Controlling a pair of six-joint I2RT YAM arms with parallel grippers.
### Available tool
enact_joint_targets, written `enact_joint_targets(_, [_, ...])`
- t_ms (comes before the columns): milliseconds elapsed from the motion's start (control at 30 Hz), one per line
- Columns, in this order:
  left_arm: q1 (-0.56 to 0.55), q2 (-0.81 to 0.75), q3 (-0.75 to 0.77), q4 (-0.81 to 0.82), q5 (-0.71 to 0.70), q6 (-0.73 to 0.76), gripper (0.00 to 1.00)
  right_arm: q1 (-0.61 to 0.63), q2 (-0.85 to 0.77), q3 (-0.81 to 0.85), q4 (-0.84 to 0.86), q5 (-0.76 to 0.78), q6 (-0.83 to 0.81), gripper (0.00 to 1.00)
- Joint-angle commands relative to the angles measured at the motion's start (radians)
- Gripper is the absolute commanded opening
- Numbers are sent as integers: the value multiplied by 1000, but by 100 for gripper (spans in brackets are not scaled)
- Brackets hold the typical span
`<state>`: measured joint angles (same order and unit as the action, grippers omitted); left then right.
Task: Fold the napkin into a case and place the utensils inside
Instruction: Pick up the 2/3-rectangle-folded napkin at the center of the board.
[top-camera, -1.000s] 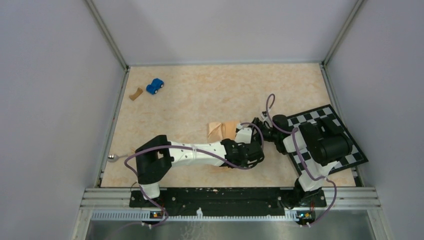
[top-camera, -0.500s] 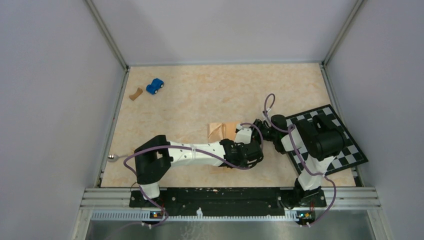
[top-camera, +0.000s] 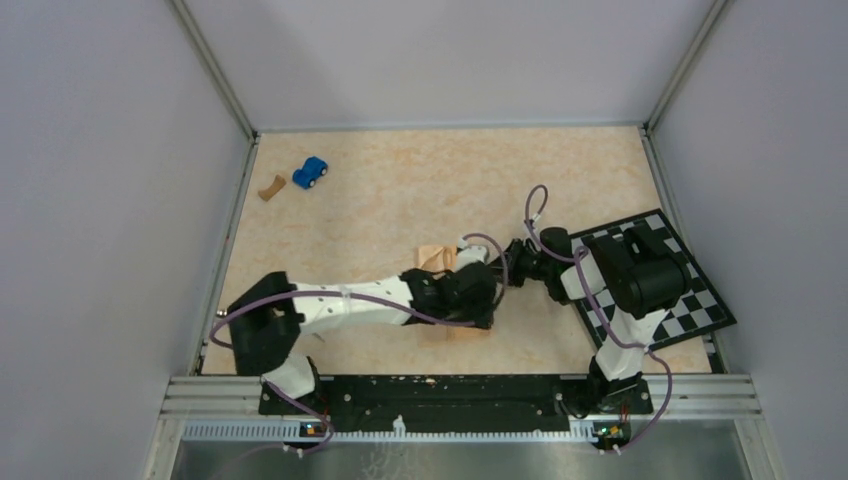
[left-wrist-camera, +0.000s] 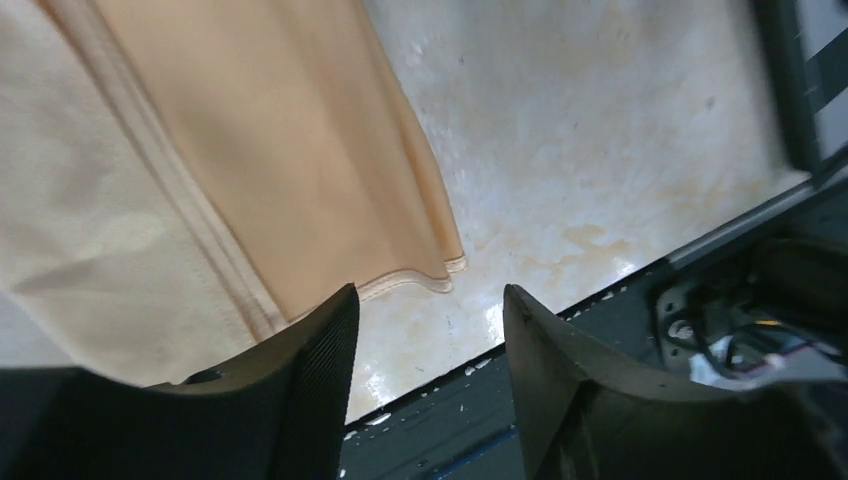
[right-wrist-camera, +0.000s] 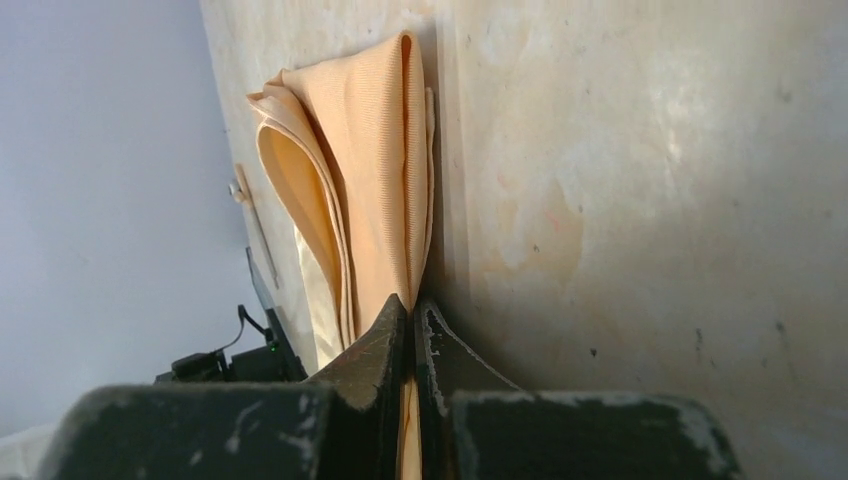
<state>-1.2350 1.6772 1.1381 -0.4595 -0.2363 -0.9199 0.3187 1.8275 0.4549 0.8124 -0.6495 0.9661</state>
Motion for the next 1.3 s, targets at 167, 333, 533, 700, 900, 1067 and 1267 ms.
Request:
enact_joint_targets(167, [454,-361,-351,415,377,63,29,17,-64,101,-207,54,-153,0])
enact_joint_targets(333, [600,-339,-417,511,447,94,4,27,-104,142,-329,91,-207,0])
enact_joint_targets(533, [668,-228,-446,554,481,115,0,45,-131,175,-422,138,-244,0])
enact_joint_targets(700, [676,-95,-461,665,511,128,0,74,-151,212,-496,189,-268,0])
enact_joint_targets(900, [677,-22,-497,724,486,105,0,146,-217,314,-698,340,-310,0])
enact_joint_targets(1067, [675,-15,-527,727,471,92,0,223,-265,410,-910,519,-301,0])
enact_joint_targets(1267, [676,8,-558,783,489,69,0,337,-235,536,-1069,671,-232,0])
